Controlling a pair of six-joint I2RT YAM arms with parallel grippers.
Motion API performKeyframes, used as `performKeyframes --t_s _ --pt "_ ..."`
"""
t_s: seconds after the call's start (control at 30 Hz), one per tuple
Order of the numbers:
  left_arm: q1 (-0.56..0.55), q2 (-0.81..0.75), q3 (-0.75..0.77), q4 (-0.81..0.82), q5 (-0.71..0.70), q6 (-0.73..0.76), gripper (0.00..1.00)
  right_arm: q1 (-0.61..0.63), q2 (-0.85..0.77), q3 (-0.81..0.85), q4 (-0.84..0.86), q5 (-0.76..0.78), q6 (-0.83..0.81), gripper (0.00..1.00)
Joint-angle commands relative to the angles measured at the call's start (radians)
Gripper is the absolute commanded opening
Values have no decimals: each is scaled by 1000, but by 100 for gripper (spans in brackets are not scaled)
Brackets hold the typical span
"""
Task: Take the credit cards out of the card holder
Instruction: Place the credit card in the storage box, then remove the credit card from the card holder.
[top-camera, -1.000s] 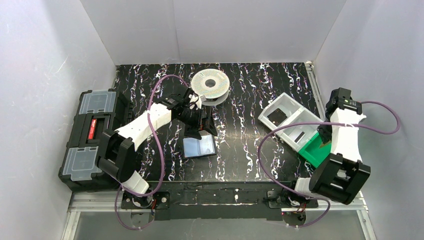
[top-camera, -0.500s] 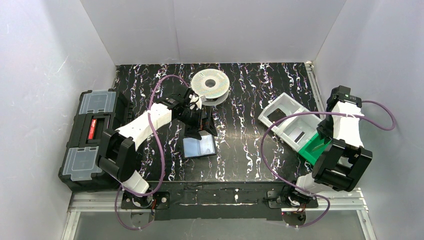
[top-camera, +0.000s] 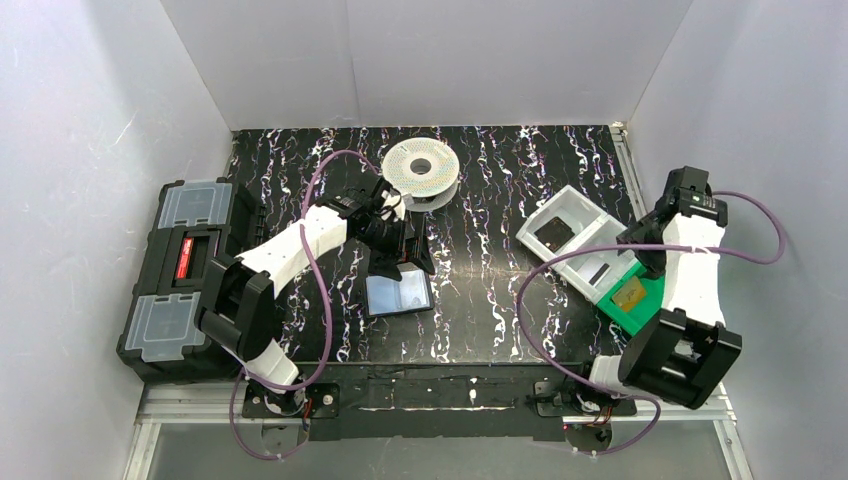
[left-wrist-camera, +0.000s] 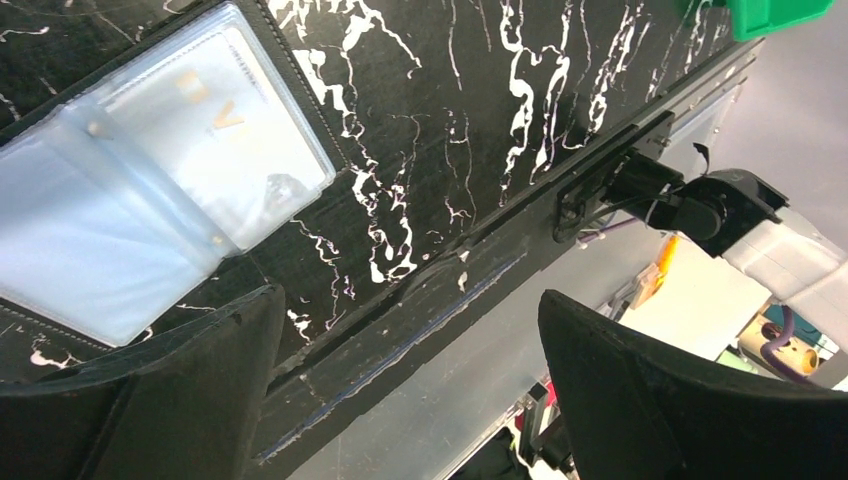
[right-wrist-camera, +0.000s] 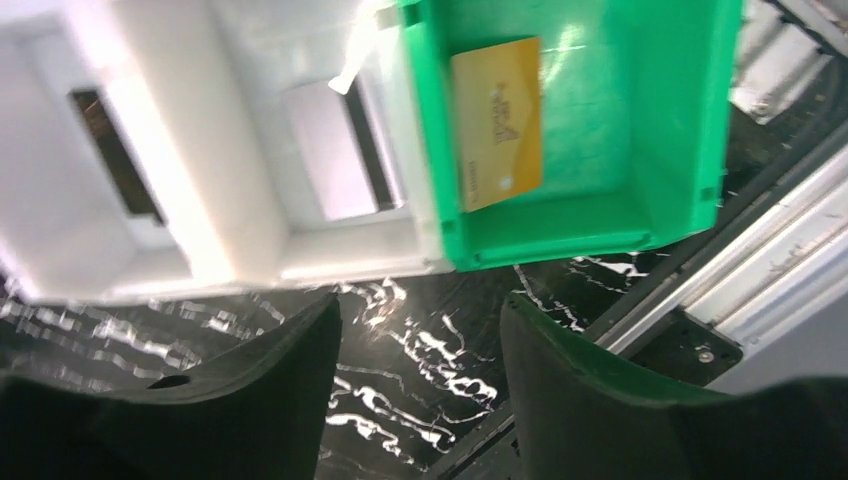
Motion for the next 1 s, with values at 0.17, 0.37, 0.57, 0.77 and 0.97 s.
performKeyframes --t_s 0.17,0.37,0.57,0.77,0.97 --pt "-59 8 2 -56 -268 -11 95 277 -79 10 108 -197 39 79" --pt "-134 59 14 -73 -475 -28 73 418 -42 -38 243 -335 89 79" --pt "-197 167 70 -88 -561 -28 59 460 -1 -91 302 -391 76 79" --pt "-227 228 107 -88 -602 -18 55 462 -17 -155 351 -427 67 79" --pt "-227 273 91 -98 -643 -18 54 464 -27 -187 378 -458 74 79"
